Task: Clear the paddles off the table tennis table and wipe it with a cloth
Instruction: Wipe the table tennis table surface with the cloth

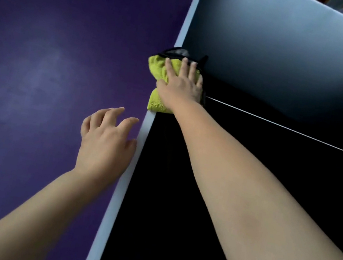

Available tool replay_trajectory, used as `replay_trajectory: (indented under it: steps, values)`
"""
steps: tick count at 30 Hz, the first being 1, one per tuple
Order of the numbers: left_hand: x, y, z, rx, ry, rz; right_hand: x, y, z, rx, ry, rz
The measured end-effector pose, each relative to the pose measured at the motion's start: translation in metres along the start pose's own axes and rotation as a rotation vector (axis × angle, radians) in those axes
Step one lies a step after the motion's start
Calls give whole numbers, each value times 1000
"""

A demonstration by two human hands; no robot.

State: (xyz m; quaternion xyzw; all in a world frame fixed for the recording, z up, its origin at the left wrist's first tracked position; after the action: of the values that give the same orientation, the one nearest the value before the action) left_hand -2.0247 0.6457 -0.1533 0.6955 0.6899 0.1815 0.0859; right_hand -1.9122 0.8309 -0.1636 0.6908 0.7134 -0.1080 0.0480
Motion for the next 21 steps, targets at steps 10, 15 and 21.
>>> replay_trajectory:
  steps: [10, 15, 21]
  values:
    - [32, 163, 66, 28, -24, 51, 11, 175, -16, 34, 41, -34]
    - [59, 304, 128, -20, -50, 162, 13, 337, -34, 79, 60, 100]
    - [80, 460, 194, -43, -76, 306, 12, 541, -51, 124, 102, 302]
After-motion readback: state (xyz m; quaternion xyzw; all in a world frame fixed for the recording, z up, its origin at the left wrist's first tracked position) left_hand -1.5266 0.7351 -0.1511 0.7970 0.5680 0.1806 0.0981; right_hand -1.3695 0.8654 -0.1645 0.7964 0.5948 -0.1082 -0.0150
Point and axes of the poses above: each hand's wrist, its own x-axis towards the middle knuckle, its own z-axis out of the palm, y = z × x, the point moved 2 cm from there along x, towards the middle knuckle, and after that the axes turned 8 degrees about z, right-handed, at the moved point
